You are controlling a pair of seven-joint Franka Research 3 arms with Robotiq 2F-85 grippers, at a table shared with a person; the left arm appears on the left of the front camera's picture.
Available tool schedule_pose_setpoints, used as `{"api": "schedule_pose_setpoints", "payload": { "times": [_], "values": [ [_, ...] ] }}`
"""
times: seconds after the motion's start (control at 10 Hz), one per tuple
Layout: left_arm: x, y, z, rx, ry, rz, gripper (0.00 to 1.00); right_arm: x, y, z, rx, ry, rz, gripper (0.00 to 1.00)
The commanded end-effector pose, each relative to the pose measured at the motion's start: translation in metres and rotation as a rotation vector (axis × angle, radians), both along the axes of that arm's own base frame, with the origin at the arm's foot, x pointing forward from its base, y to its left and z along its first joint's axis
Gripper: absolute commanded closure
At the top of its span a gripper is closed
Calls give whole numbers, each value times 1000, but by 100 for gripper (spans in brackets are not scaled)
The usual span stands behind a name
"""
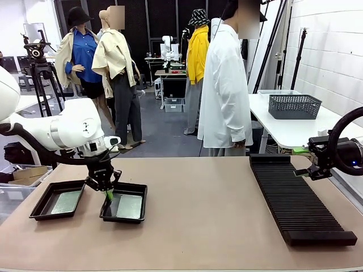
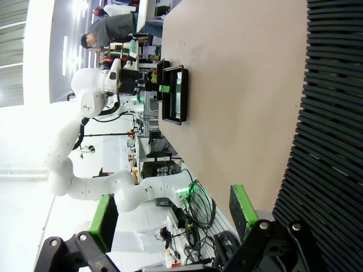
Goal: Inspect and transfer BCBs to ESD trays.
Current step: Pick up the ESD tray and place it on the left side of the table.
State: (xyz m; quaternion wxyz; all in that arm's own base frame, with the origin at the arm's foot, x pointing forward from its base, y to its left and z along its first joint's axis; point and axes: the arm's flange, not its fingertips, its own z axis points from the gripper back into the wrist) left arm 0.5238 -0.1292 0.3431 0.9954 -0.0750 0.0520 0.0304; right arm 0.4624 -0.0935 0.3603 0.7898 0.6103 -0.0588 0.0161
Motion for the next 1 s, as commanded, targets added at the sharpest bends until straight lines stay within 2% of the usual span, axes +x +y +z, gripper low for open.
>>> {"api": "schedule_pose_setpoints", "payload": {
  "times": [0.0, 0.2, 0.7, 0.9],
  "values": [
    [-5, 20, 3, 43, 23, -21, 100, -1, 1, 1, -4, 1, -3, 0],
    [-4, 37, 1, 79, 55, -16, 100, -1, 1, 1, -4, 1, -3, 0],
    [2, 60, -10, 72, 2, 8, 100, -1, 1, 1, -4, 1, -3, 0],
    [1, 64, -14, 112, 11, 43, 100, -1, 1, 1, -4, 1, -3, 0]
  ]
}}
